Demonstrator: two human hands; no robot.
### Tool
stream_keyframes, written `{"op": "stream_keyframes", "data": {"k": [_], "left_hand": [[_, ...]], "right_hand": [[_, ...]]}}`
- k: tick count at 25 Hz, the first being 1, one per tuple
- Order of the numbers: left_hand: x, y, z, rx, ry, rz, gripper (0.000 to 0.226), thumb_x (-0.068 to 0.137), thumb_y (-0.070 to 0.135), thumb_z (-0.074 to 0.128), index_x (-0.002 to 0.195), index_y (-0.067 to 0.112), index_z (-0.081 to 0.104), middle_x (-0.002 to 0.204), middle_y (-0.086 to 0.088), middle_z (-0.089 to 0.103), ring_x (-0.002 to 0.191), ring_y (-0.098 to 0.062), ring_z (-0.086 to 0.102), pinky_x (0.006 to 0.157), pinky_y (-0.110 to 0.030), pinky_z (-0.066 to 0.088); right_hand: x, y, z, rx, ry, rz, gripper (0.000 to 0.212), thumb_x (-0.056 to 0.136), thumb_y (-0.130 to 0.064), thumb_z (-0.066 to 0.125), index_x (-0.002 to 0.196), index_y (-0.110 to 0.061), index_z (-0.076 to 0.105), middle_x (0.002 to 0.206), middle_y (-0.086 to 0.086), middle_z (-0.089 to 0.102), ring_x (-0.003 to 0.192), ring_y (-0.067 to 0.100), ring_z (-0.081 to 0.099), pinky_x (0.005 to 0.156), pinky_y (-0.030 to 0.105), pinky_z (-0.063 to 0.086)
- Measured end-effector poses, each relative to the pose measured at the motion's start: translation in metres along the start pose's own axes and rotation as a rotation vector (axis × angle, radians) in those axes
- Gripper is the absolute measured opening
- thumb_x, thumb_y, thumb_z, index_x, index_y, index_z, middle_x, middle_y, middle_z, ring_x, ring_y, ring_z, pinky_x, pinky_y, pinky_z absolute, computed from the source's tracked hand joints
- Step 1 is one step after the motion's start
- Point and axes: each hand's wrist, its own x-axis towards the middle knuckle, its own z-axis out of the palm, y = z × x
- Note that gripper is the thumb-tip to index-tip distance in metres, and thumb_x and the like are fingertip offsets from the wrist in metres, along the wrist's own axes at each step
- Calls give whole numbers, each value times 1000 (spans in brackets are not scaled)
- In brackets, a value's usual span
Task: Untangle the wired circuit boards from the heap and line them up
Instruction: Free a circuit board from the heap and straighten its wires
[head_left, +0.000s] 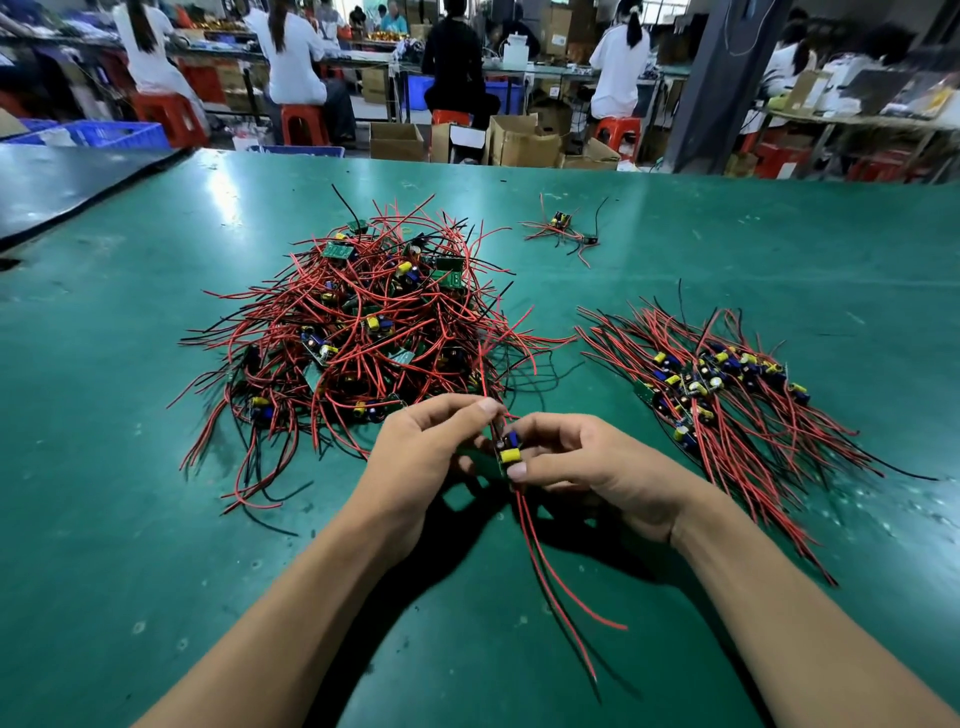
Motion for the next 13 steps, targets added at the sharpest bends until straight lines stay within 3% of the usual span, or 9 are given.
{"op": "stream_keyframes", "data": {"k": [3,4,6,9,13], "left_hand": [[-1,2,1,-95,-44,-12,10,87,19,67,80,16,74,86,-11,71,72,-24,64,69,-34,53],[-1,2,2,-110,-45,7,13,87,19,66,77,19,73,85,-10,72,71,-20,66,66,-32,55],[0,1,5,-150,-12,47,11,84,20,67,75,20,73,80,-8,70,68,-18,67,64,-28,58],[0,-1,4,-115,-5,78,8,84,20,68,80,14,72,71,-10,64,60,-21,68,61,-32,58],[-3,-9,8,88,-66,70,14,91,19,66,87,7,71,65,-8,57,48,-25,63,46,-27,53]], "right_hand": [[-2,1,-1,41,-27,-28,20,80,-13,78,94,-27,74,87,-3,70,82,21,52,71,29,28],[-2,0,-1,61,-40,-39,17,80,-15,78,93,-26,74,83,-3,69,73,16,57,66,24,35],[0,0,-2,75,19,-71,17,81,-24,82,92,-21,69,71,-1,60,50,6,45,47,16,33],[5,2,-4,79,166,-128,32,75,-40,81,95,-18,69,76,10,49,46,9,31,40,21,26],[6,5,-1,39,202,-184,17,80,-35,80,92,-24,78,65,-9,61,49,2,49,46,16,37]]}}
